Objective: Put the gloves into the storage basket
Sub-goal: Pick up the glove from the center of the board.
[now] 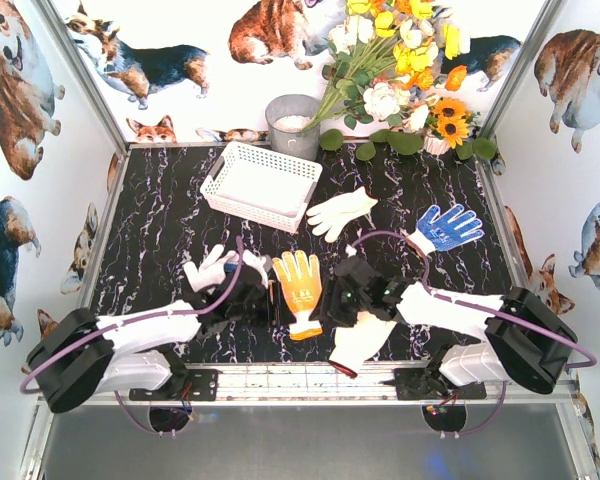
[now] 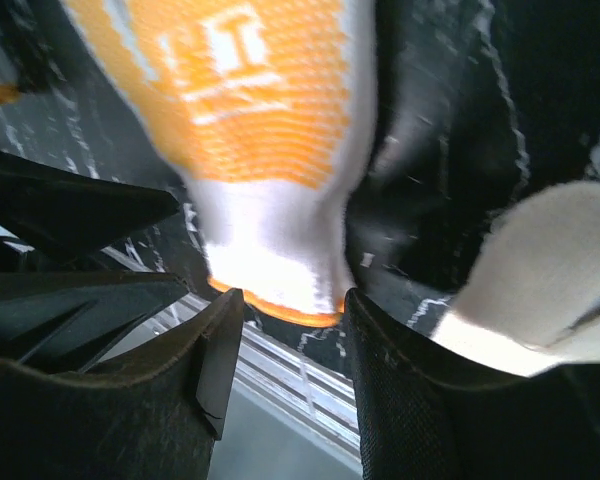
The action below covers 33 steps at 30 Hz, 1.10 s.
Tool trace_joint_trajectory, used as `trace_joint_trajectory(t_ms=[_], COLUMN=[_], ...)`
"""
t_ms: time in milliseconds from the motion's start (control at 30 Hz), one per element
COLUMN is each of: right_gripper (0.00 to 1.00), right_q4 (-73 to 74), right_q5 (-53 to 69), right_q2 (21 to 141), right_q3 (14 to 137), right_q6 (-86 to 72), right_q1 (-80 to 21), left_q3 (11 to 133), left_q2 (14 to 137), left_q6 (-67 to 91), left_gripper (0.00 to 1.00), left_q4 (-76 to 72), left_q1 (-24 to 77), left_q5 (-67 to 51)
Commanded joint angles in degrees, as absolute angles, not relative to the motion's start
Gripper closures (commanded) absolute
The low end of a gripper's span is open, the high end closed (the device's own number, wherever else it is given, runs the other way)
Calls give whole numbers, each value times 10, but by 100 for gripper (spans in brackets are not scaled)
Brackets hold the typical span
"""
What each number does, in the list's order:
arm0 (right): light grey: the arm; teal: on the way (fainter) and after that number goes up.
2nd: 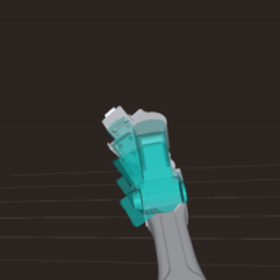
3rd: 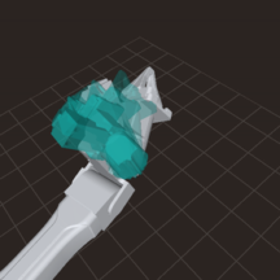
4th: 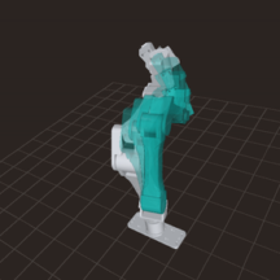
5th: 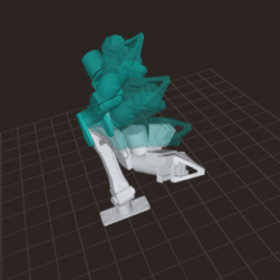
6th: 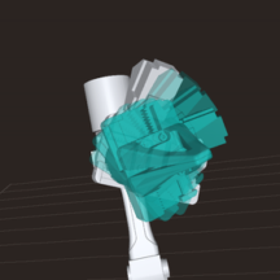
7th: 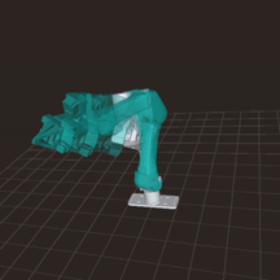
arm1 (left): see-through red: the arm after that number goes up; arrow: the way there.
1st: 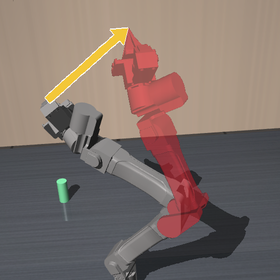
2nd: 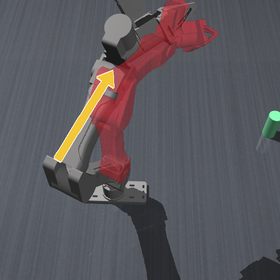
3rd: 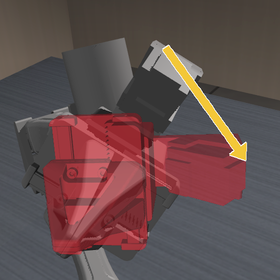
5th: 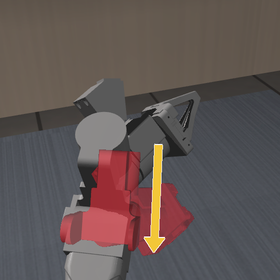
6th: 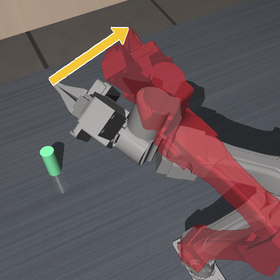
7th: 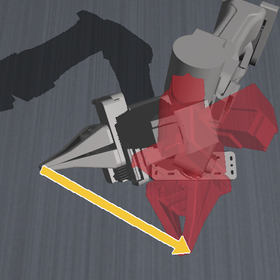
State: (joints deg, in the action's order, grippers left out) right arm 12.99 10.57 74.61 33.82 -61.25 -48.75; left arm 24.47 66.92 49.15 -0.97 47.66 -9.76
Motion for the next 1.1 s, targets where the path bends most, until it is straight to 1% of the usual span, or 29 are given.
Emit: trace_joint_trajectory(t_ms=[0, 100, 233, 533, 667, 933, 1000, 1067], right_gripper=[52, 52, 53, 53, 54, 58, 58, 55], right_q4=[42, 47, 40, -64, -68, -64, -67, -74], right_q5=[155, 156, 159, 206, 216, 217, 215, 217], right_q2=[733, 732, 737, 777, 793, 809, 810, 811], right_q3=[297, 294, 284, 224, 221, 208, 206, 205], right_q6=[-635, -632, -625, -655, -656, -677, -685, -692], right_q1=[-479, -475, -462, -441, -441, -441, -441, -441], left_q3=[219, 229, 228, 222, 226, 237, 237, 239], left_q2=[700, 717, 738, 758, 779, 800, 801, 799], left_q6=[559, 560, 566, 572, 567, 564, 564, 565], left_gripper=[52, 54, 62, 72, 78, 82, 83, 84], left_q4=[-86, -76, -62, -52, -42, -5, 0, 9], left_q1=[505, 520, 523, 540, 552, 577, 581, 583], left_q5=[-111, -85, -61, -43, -31, 1, 5, 11])
